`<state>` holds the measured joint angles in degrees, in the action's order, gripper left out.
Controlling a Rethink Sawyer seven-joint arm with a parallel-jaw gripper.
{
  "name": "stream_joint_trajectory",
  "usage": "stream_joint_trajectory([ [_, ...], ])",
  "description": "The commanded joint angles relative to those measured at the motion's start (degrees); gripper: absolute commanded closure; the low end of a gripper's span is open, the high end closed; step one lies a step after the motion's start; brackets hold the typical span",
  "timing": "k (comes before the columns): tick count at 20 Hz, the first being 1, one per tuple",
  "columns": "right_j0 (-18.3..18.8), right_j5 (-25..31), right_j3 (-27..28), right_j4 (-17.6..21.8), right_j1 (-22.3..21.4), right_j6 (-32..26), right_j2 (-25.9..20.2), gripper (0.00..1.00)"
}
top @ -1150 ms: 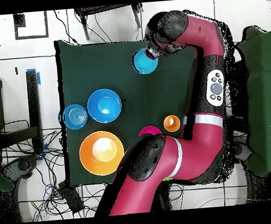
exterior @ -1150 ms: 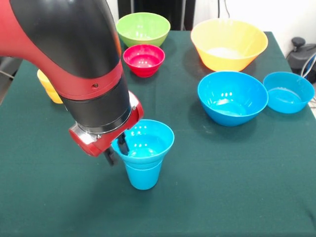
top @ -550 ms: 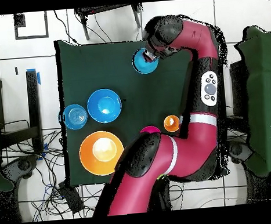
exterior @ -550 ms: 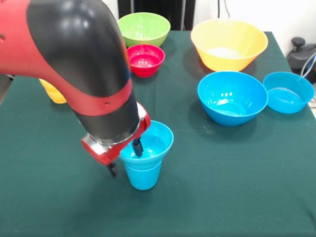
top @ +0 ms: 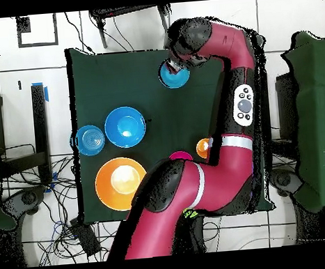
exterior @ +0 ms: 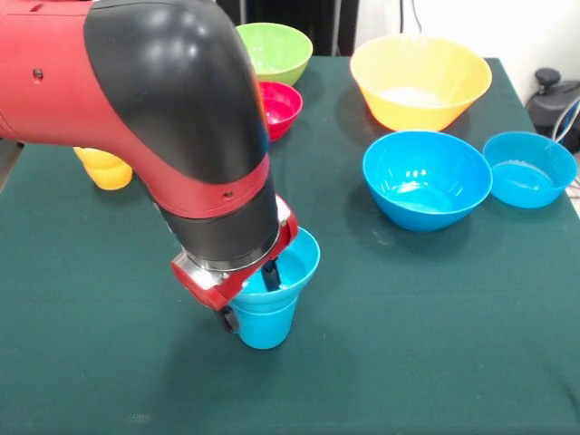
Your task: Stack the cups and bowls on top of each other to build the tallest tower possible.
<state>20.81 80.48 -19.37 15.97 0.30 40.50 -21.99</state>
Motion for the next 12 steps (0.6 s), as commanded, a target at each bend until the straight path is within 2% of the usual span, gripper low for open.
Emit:
stream_joint_trajectory([
  [1, -1.7, 6.1, -0.8, 1.5, -0.7, 10.0, -1.2, 0.0],
  [12, -0.1, 6.4, 1.1, 2.7, 0.4, 7.2, -1.5, 0.0],
])
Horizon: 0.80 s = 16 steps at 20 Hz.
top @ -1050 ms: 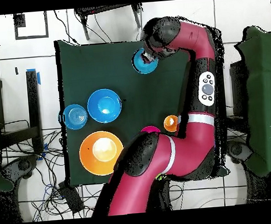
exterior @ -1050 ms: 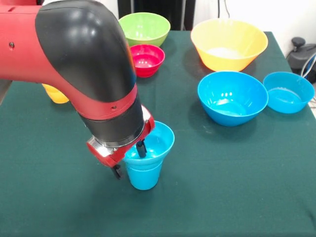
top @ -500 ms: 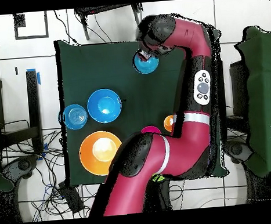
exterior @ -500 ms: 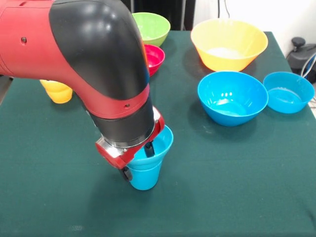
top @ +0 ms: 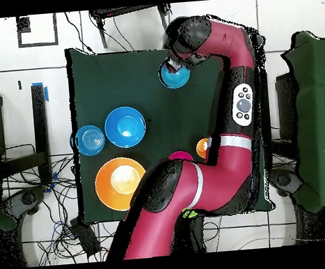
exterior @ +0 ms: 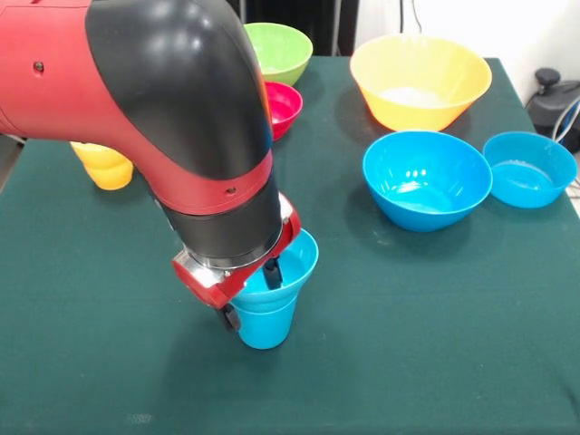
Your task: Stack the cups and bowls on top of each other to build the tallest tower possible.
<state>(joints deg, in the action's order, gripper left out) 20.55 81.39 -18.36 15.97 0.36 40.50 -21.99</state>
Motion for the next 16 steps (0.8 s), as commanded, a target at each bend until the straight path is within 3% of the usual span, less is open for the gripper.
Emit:
stream_joint_trajectory([
  [1, 0.1, 5.5, 0.3, 2.9, 0.4, 7.1, -1.6, 0.0],
  [16, 0.2, 8.1, 3.8, 4.7, -0.2, 6.9, -3.4, 0.0],
])
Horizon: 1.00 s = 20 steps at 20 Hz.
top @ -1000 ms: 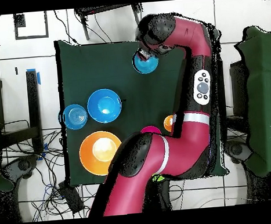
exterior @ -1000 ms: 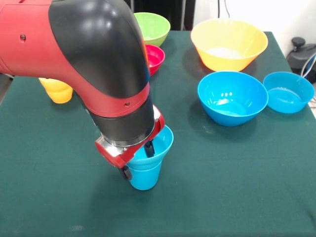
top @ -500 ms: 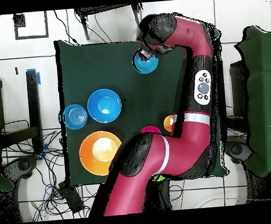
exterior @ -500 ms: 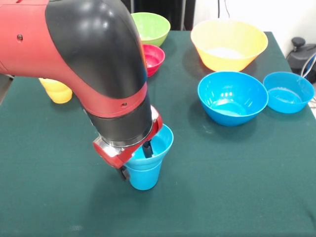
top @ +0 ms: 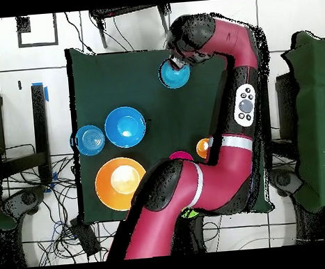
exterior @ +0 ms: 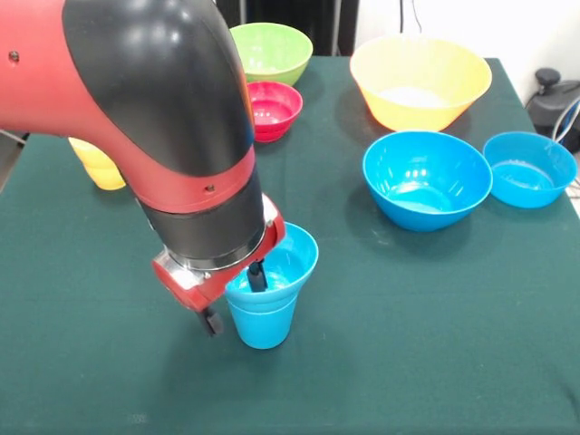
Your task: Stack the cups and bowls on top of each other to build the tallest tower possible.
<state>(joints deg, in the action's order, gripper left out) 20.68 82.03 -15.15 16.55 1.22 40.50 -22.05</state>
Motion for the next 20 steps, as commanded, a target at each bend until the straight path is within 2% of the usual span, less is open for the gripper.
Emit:
stream_joint_trajectory([
  [1, 0.1, 7.7, 0.8, 4.3, -1.4, 6.9, -3.4, 0.0],
  [7, 0.0, 10.3, 2.2, 5.5, -2.7, 7.3, -4.3, 0.0],
  [10, -0.2, 12.0, 1.7, 4.9, -3.3, 8.1, -3.7, 0.0],
  [17, -0.3, 18.0, 0.7, 4.0, -7.1, 9.2, -1.7, 0.0],
  [20, -0.5, 19.6, 1.7, 5.2, -9.0, 8.4, -2.0, 0.0],
])
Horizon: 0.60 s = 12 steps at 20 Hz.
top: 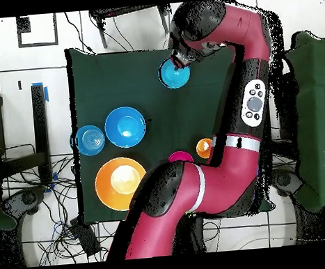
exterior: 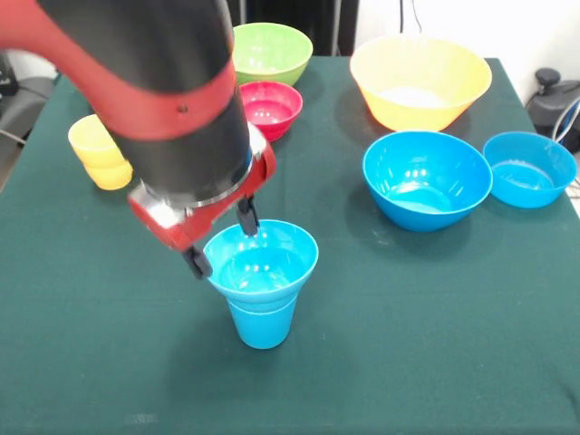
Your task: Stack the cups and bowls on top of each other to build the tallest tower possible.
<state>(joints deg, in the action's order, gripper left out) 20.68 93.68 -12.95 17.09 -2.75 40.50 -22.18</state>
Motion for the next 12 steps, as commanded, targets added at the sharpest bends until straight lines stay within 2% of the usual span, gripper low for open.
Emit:
stream_joint_trajectory([
  [1, -0.5, 8.1, -0.4, 4.7, -5.7, 8.1, -1.9, 0.0],
  [5, -0.3, 9.5, 0.2, 5.5, -7.6, 8.4, -2.7, 0.0],
  [8, 0.0, 8.2, -0.1, 5.1, -8.8, 9.4, -2.9, 0.0],
  [10, 0.1, 7.1, -1.5, 4.0, -9.6, 11.2, -1.2, 0.0],
  [12, 0.3, 4.9, -5.4, 1.3, -11.0, 13.7, 1.5, 0.0],
])
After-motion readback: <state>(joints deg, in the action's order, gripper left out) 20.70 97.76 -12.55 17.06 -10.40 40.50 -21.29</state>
